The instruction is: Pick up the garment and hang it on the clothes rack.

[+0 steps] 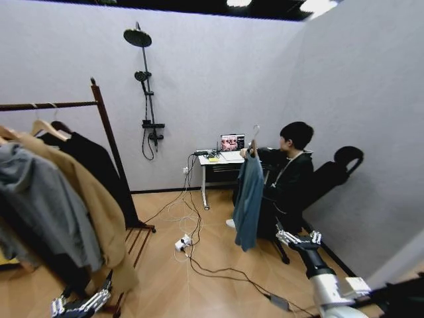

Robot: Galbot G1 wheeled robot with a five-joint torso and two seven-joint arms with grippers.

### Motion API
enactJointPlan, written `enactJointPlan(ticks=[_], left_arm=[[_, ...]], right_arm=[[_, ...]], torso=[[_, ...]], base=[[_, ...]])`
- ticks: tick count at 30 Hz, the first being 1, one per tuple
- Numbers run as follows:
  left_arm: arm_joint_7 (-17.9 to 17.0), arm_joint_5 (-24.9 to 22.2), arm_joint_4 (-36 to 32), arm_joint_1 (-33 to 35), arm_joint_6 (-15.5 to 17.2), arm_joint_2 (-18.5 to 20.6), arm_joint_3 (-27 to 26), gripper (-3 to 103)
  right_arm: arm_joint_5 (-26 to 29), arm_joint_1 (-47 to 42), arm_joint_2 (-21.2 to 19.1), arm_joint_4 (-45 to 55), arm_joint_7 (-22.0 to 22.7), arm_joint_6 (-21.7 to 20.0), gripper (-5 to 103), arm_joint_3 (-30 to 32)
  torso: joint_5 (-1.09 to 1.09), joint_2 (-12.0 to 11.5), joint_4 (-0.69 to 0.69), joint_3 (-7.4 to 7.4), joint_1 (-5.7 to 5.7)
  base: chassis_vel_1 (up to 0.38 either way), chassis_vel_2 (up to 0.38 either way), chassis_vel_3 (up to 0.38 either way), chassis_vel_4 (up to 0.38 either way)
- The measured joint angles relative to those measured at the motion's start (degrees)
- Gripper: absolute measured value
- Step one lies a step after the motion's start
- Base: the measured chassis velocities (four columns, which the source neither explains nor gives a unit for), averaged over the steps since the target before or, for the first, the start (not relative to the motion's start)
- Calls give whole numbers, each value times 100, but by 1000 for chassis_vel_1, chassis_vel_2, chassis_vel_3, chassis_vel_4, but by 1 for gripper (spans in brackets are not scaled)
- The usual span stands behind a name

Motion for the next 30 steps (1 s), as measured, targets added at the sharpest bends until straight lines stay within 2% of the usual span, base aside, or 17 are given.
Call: enactJointPlan(ticks=[1, 2, 3, 4, 5, 6, 8, 10, 11, 13, 14, 15, 18, 23, 27, 30], left_arm=[[-1, 0, 0, 0, 0, -1, 0, 100], [-1, 0, -1, 0, 0, -1, 0, 100], [-1, 0, -1, 0, 0, -1, 0, 100], [1, 0, -1, 0, 0, -1, 0, 100], [0, 0, -1, -1, 0, 0, 0, 100], [0, 0, -1, -1, 0, 0, 0, 100], [0, 0, 0, 0, 0, 0, 0, 100], [-2, 0, 0, 1, 0, 0, 0, 100], [-2, 0, 0, 1, 0, 0, 0, 100], [-1, 0, 0, 2, 0, 0, 0, 100], [-1, 0, 0, 2, 0, 0, 0, 100], [1, 0, 0, 2, 0, -1, 0, 100], [1, 0, -1, 1, 0, -1, 0, 100], [0, 0, 0, 1, 0, -1, 0, 100], [0, 0, 0, 1, 0, -1, 0, 100], [0, 0, 0, 1, 0, -1, 0, 100]], right_arm=[[-286, 55, 19, -28, 76, 47, 100, 62], [-379, 122, 10, -83, 110, 69, 100, 138], [-379, 122, 10, -83, 110, 69, 100, 138], [-337, 147, 0, -97, 121, 46, 100, 175], [-33, 273, -119, -119, 87, -163, 100, 399], [-33, 273, -119, -119, 87, -163, 100, 399], [173, 634, -442, -262, -51, -425, 100, 797], [435, 1056, -855, -521, -176, -598, 100, 1054], [435, 1056, -855, -521, -176, -598, 100, 1054], [838, 1494, -1256, -808, -294, -807, 100, 1120], [838, 1494, -1256, -808, -294, -807, 100, 1120], [1157, 1930, -1507, -1106, -406, -956, 100, 1044], [1511, 2612, -1736, -1524, -504, -1177, 100, 769], [1780, 3095, -1817, -1860, -487, -1391, 100, 440], [2014, 3783, -1770, -2235, -144, -1643, 100, -207], [2018, 3981, -1751, -2325, -26, -1698, 100, -391]], torso=[[7, -2, 4, 3, 3], [17, -4, 11, 5, 8], [17, -4, 11, 5, 8], [12, -4, 5, 4, 7], [4, -2, -2, 2, 3], [4, -2, -2, 2, 3], [13, -3, 1, 3, 3], [8, 1, 4, 0, -6], [8, 1, 4, 0, -6], [10, 3, 6, -1, -8], [10, 3, 6, -1, -8], [8, 3, 6, -1, -8], [9, 2, 4, 0, -5], [10, -1, 4, 2, 1], [9, -1, 3, 2, 0], [9, 0, 4, 2, 0]], base=[[-291, 249, 283, -263], [-178, 249, 161, -146], [-178, 249, 161, -146], [-185, 184, 161, -44], [-108, 89, 91, -133], [-108, 89, 91, -133], [-54, 19, -9, -66], [26, -17, -8, 19], [51, -33, -17, 37], [76, -64, -32, 83], [76, -72, -47, 83], [70, -43, -18, 74], [0, 0, 0, 0], [0, 0, 0, 0], [0, 0, 0, 0], [0, 0, 0, 0]])
